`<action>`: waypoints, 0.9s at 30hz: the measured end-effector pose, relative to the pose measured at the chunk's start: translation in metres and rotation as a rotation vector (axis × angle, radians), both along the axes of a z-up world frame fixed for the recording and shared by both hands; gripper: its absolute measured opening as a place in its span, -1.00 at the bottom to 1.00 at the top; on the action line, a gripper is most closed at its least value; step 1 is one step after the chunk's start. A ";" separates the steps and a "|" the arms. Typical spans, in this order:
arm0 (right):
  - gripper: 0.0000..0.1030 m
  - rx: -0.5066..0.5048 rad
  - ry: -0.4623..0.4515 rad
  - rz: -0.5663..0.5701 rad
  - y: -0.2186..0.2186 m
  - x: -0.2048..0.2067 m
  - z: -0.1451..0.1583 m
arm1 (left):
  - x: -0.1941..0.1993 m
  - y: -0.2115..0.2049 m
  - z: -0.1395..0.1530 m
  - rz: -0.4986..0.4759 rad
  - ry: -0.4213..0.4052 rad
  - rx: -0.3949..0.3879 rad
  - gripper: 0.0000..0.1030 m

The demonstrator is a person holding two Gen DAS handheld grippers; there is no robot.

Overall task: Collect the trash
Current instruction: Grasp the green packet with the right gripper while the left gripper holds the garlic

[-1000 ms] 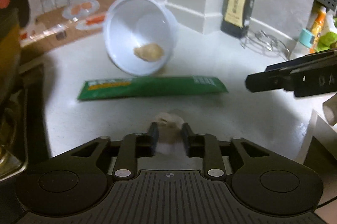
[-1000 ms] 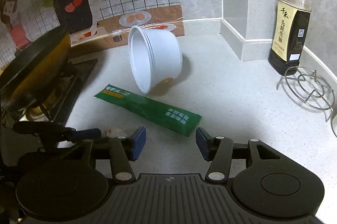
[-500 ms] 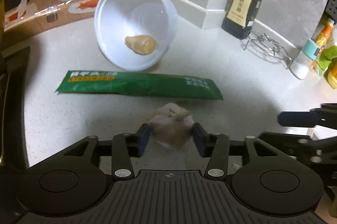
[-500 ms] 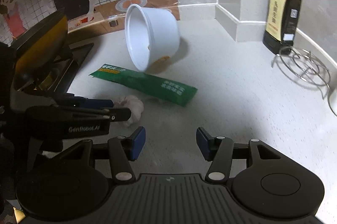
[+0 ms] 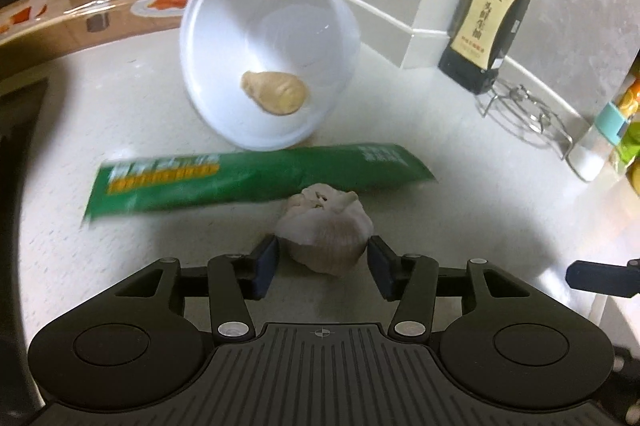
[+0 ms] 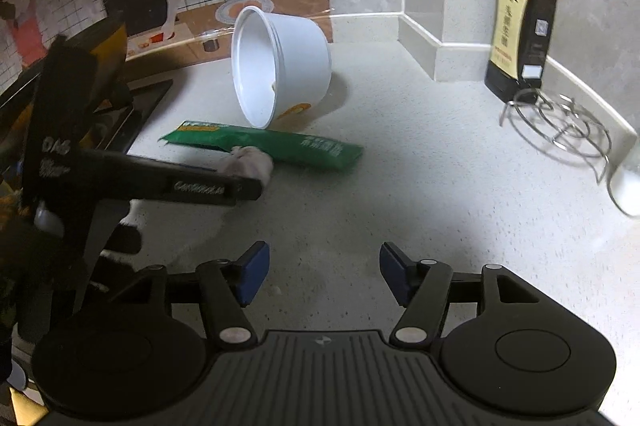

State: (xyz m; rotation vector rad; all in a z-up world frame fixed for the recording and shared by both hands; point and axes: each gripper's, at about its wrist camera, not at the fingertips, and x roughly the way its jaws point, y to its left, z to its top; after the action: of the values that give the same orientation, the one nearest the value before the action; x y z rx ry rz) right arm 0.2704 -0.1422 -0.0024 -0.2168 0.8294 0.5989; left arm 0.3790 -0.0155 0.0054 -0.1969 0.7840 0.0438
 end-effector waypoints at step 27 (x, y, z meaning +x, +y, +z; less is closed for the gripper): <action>0.16 0.020 0.013 0.115 0.126 0.122 -0.027 | -0.096 0.036 0.047 0.003 -0.085 -0.065 -0.08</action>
State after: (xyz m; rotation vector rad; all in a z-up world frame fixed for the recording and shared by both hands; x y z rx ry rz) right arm 0.3926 -0.0165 -0.0295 -0.2438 0.8273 0.7167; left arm 0.2827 0.0206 0.0520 -0.2601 0.7005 0.0129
